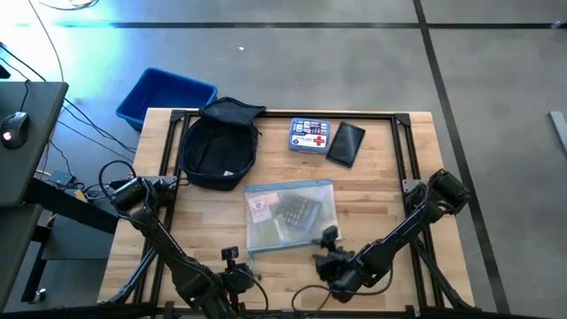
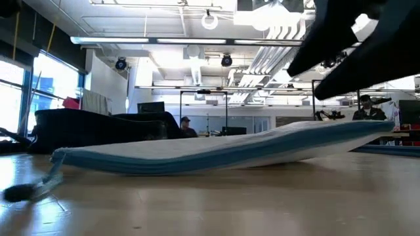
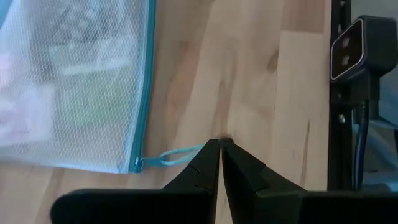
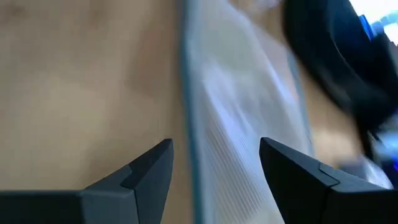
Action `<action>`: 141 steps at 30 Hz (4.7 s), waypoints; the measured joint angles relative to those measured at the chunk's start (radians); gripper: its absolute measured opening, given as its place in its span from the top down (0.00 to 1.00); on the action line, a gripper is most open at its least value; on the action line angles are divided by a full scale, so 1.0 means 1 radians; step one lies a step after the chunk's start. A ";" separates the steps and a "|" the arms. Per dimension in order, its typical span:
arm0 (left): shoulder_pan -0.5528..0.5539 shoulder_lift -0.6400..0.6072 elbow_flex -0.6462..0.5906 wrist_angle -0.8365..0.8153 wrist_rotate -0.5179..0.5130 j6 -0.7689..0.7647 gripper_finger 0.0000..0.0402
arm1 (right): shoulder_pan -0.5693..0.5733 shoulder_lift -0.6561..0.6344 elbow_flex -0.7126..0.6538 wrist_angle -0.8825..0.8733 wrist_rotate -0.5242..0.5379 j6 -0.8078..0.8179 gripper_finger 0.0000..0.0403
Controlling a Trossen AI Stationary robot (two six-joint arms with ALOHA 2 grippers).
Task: Unpack backpack
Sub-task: Close the blue zipper bag, then put the blue zipper bag in the black backpack
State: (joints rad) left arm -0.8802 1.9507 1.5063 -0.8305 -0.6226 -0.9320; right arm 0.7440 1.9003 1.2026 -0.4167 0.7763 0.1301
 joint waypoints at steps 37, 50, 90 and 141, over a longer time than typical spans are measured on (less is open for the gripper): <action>0.130 -0.005 0.077 -0.597 -0.166 -0.062 0.86 | -0.112 0.200 0.060 -0.101 0.023 -0.036 1.00; 0.373 -0.217 0.024 -0.718 -0.196 0.049 0.74 | -0.036 0.200 0.060 -0.087 -0.014 0.027 1.00; 0.423 -0.594 -0.847 0.722 0.459 0.449 1.00 | 0.051 0.066 0.060 -0.057 -0.131 0.047 1.00; 0.109 -0.359 -0.590 1.199 -0.253 1.097 0.87 | 0.092 0.030 0.661 -0.745 0.294 0.113 1.00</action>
State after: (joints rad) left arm -0.7715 1.5913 0.9166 0.3682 -0.8754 0.1652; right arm 0.8358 1.9298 1.8633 -1.1617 1.0705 0.2434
